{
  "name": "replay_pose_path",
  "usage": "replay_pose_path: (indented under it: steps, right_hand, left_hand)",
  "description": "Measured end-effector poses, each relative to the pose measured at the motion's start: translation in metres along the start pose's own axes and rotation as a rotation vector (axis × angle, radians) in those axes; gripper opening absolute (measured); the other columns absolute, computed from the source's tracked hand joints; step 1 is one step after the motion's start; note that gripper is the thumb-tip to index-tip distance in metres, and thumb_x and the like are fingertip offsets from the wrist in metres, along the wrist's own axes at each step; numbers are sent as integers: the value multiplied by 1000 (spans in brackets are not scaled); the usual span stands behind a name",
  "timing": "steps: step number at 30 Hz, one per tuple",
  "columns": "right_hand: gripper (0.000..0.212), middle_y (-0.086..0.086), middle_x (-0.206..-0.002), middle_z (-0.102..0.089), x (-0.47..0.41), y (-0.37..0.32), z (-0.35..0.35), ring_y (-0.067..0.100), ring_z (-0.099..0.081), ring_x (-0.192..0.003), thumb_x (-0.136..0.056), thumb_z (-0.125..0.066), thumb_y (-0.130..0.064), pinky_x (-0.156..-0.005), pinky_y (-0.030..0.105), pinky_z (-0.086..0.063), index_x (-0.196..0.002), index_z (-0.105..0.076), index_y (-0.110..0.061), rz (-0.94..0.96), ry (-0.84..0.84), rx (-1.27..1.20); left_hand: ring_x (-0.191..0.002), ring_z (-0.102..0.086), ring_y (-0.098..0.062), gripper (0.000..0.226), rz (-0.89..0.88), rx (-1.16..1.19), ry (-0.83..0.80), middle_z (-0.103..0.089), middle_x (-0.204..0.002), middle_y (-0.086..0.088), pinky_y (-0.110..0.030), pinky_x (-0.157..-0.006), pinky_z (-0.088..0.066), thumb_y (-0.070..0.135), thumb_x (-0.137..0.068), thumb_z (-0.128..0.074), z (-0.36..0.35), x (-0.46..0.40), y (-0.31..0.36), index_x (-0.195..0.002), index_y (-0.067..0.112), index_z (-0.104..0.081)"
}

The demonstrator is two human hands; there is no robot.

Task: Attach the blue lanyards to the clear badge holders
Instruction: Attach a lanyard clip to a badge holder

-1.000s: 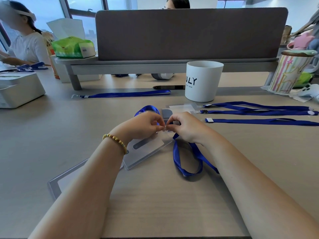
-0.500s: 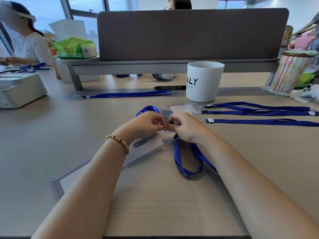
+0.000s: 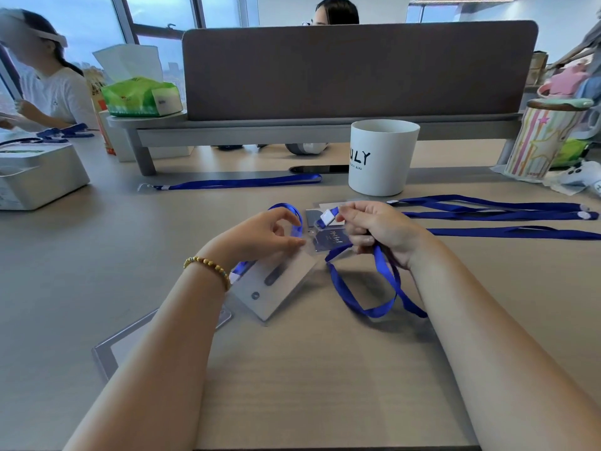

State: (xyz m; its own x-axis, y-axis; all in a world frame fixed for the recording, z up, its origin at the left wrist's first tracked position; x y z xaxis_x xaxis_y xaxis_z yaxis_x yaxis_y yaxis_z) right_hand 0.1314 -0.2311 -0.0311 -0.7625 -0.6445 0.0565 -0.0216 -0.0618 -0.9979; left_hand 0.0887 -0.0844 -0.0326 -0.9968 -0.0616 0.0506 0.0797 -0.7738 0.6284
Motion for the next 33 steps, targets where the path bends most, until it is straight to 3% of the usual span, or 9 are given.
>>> replay_pose_path:
  steps: [2,4,8,13,18,24,28,31,33]
  right_hand:
    - [22,-6,-51,-35,2,-1,0,4,-29,-39,-98,-46,-23,-40,18,-33,-84,-57,-10,14,-10,-51]
    - [19,-5,-51,-35,3,-1,-3,4,-29,-39,-97,-46,-21,-36,16,-30,-88,-58,-9,8,-34,-64]
    - [15,-6,-48,-36,12,-1,4,3,-29,-36,-96,-47,-11,-34,14,-27,-85,-58,-12,-27,-66,-131]
    - [14,-4,-50,-33,41,12,70,5,-28,-35,-95,-44,-4,-35,16,-27,-97,-55,-12,-93,122,-49]
    - [12,1,-60,-35,64,11,136,12,-30,-48,-95,-49,-11,-48,26,-30,-106,-54,-8,-77,431,172]
    - [18,1,-66,-51,77,-5,182,17,-44,-58,-94,-52,-28,-52,29,-36,-94,-61,-13,1,712,626]
    - [22,12,-81,-59,94,-28,215,27,-52,-74,-94,-52,-29,-57,32,-33,-93,-61,-8,164,930,820]
    - [24,17,-94,-64,100,-35,246,36,-57,-88,-96,-48,-24,-65,33,-36,-103,-61,-6,156,1070,1045]
    - [25,19,-94,-64,96,-34,265,38,-57,-87,-96,-46,-24,-63,34,-37,-102,-61,-5,99,1101,1223]
  left_hand:
    - [-77,-49,-11,34,53,-11,-20,-52,-84,2,-22,-74,-42,37,-83,-62,-4,-2,-6,-108,26,-42]
    - [-82,-52,-14,34,120,-52,-37,-55,-87,1,-29,-81,-46,41,-82,-62,-5,-3,-16,-105,20,-48]
    - [-82,-55,-17,7,88,154,34,-60,-92,-4,-31,-77,-48,23,-92,-53,6,1,-11,-93,19,-59]
    - [-80,-52,-15,19,73,121,135,-58,-88,0,-28,-78,-41,21,-95,-45,19,0,-3,-100,21,-63]
    - [-76,-48,-17,31,48,-47,328,-56,-83,-2,-26,-77,-37,28,-99,-35,26,-13,13,-90,15,-62]
    - [-83,-54,-19,35,-21,-117,280,-60,-86,-2,-29,-79,-42,37,-98,-35,16,-34,40,-85,19,-61]
    - [-67,-50,-16,36,-29,-96,298,-56,-72,0,-28,-69,-40,37,-97,-36,10,-48,51,-75,22,-60]
    - [-71,-52,-17,37,-64,-238,233,-58,-74,0,-28,-69,-43,36,-97,-35,-12,-61,66,-84,17,-64]
    - [-77,-54,-18,36,-111,-364,193,-63,-85,-2,-30,-72,-47,37,-97,-35,-25,-70,77,-92,18,-65]
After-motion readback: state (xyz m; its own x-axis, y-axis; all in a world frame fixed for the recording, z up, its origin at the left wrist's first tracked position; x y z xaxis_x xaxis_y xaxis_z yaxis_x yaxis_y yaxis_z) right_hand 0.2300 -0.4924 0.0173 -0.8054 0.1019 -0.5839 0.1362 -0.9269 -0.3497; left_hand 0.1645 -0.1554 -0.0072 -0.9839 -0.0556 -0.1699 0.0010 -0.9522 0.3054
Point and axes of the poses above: each hand's wrist, its own x-axis away from the middle knuckle, its own z-axis out of the back of the hand, y = z × x, the point moved 8 cm from there along -x, towards the middle knuckle
